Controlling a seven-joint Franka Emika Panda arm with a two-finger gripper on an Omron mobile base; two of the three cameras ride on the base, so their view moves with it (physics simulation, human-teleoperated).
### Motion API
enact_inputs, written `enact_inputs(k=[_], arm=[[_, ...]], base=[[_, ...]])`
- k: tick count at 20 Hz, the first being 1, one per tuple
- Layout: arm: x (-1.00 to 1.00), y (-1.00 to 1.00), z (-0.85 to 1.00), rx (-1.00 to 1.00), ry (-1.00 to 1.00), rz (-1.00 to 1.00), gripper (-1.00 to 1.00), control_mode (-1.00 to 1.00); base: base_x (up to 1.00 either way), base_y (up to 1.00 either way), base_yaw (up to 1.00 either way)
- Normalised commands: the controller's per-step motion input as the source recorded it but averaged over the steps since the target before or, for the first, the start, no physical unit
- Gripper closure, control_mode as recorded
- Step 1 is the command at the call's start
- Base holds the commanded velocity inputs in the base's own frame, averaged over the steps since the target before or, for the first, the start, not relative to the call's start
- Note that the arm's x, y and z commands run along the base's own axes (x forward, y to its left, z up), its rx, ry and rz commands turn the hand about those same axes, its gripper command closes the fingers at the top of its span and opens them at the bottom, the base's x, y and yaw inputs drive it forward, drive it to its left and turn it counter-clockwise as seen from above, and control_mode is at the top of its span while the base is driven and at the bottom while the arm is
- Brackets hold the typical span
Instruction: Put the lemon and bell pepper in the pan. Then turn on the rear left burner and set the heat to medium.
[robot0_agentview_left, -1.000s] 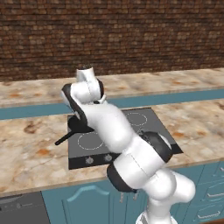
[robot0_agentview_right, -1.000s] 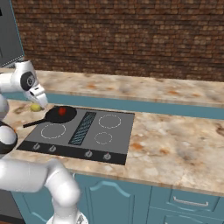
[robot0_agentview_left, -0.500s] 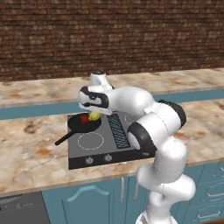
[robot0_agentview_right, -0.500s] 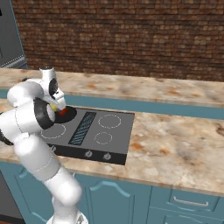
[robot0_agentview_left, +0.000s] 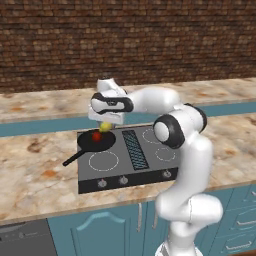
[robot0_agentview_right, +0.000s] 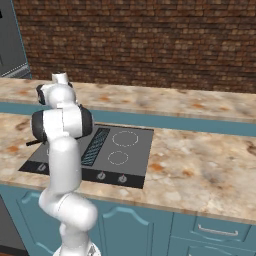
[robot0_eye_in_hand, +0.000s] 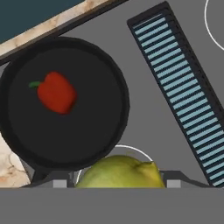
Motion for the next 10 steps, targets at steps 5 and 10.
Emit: enact_inputs(k=[5, 10], arm=[[0.49, 0.0, -0.35, -0.02, 0.01, 0.0, 1.0, -1.0], [0.34, 0.05, -0.41, 0.0, 0.07, 0.0, 1.0, -1.0]], base=[[0.0, 0.0, 0.0], [0.0, 0.0, 0.0]])
